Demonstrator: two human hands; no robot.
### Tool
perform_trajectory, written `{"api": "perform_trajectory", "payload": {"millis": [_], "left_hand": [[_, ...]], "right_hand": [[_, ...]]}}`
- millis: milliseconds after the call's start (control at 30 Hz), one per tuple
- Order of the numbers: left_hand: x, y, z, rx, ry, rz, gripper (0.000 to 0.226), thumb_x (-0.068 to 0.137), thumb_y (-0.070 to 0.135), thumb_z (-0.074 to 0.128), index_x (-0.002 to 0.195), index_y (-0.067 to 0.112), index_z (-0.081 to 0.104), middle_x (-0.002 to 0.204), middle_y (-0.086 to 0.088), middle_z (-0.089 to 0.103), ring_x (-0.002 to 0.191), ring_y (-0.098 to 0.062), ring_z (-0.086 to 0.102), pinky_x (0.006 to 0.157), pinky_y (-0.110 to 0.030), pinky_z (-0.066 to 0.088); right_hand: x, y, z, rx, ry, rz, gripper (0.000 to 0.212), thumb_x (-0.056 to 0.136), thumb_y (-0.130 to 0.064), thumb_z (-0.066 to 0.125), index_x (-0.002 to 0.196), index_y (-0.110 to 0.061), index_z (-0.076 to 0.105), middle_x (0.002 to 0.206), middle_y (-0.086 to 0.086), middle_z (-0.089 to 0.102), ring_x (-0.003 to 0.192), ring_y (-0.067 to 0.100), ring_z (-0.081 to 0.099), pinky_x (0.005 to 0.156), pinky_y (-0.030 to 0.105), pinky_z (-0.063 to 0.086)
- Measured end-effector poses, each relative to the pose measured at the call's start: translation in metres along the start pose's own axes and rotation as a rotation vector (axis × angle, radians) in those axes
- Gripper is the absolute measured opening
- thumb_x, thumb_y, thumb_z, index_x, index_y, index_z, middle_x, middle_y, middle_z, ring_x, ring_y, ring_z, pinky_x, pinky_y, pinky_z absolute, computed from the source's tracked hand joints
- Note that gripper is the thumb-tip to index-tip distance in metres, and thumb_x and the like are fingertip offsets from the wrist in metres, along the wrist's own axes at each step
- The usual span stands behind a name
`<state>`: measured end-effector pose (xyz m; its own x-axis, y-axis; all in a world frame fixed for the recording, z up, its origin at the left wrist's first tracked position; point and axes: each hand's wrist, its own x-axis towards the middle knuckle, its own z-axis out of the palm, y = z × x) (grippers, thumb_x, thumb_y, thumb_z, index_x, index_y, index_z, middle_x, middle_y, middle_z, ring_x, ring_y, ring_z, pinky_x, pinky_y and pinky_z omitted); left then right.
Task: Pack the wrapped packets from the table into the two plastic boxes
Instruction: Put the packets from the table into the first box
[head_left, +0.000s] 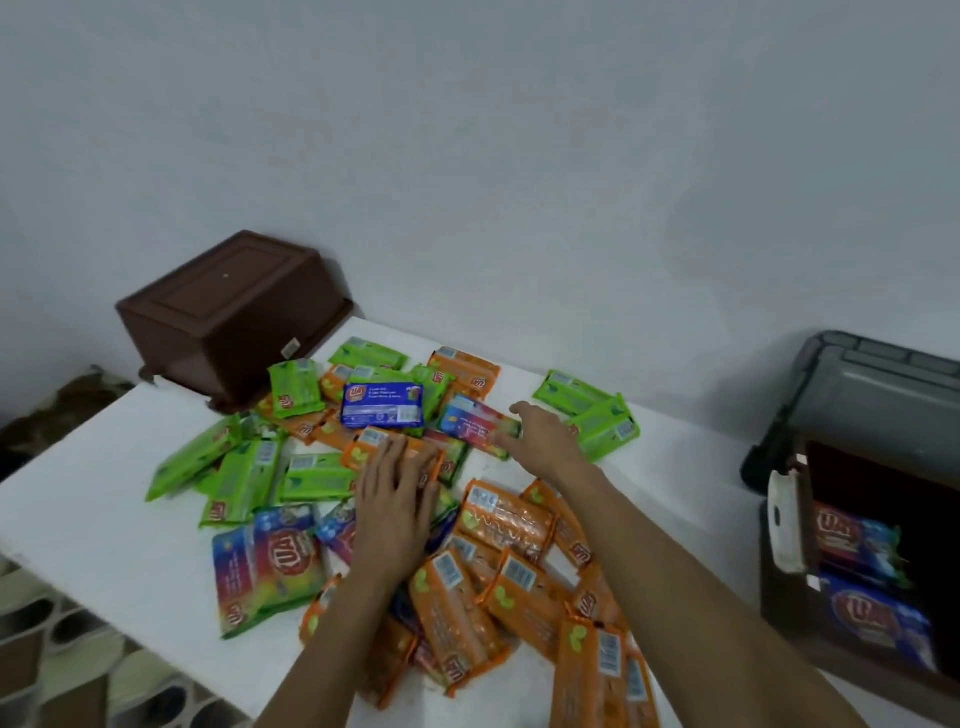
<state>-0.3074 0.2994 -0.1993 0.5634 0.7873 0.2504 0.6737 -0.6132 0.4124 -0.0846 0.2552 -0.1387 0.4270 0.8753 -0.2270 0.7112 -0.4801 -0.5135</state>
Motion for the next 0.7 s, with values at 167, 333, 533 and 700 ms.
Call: {"api": "perform_trajectory", "payload": {"millis": [167, 333, 533, 700], "left_hand": [[0.0, -0.001, 0.001, -0.004, 0.008, -0.015, 0.045, 0.098, 0.046, 0.033, 0.137, 0.029, 0.047, 0.153, -0.005, 0.033, 0.145, -0.022, 0.02, 0.117, -0.041, 0.015], [0.0, 0.001, 0.0, -0.025, 0.019, -0.022, 0.043, 0.097, 0.047, 0.033, 0.136, 0.032, 0.044, 0.152, -0.004, 0.033, 0.144, -0.023, 0.021, 0.115, -0.044, 0.018], [0.004, 0.001, -0.004, 0.024, 0.005, -0.012, 0.046, 0.095, 0.049, 0.032, 0.133, 0.03, 0.049, 0.149, -0.005, 0.038, 0.141, -0.024, 0.028, 0.113, -0.044, 0.023], [0.015, 0.004, -0.018, -0.021, 0.011, -0.03, 0.042, 0.094, 0.05, 0.035, 0.126, 0.03, 0.055, 0.136, 0.001, 0.047, 0.127, -0.019, 0.038, 0.103, -0.037, 0.03]], "right_hand": [[0.013, 0.001, 0.008, -0.131, -0.002, -0.005, 0.064, 0.094, -0.045, 0.057, 0.146, -0.011, 0.04, 0.141, 0.01, 0.046, 0.125, 0.028, 0.049, 0.096, 0.039, 0.045], [0.02, -0.002, 0.009, -0.115, -0.042, 0.043, 0.054, 0.089, -0.042, 0.065, 0.13, -0.008, 0.053, 0.131, 0.016, 0.045, 0.118, 0.034, 0.048, 0.091, 0.039, 0.046], [0.012, -0.006, 0.0, 0.248, 0.016, 0.045, 0.027, 0.085, -0.023, 0.074, 0.098, -0.015, 0.051, 0.1, 0.006, 0.057, 0.091, 0.023, 0.055, 0.071, 0.033, 0.044], [-0.012, -0.002, -0.015, 0.761, 0.055, 0.12, 0.02, 0.092, -0.007, 0.064, 0.11, -0.01, 0.055, 0.11, 0.01, 0.065, 0.097, 0.02, 0.064, 0.075, 0.037, 0.059]]}}
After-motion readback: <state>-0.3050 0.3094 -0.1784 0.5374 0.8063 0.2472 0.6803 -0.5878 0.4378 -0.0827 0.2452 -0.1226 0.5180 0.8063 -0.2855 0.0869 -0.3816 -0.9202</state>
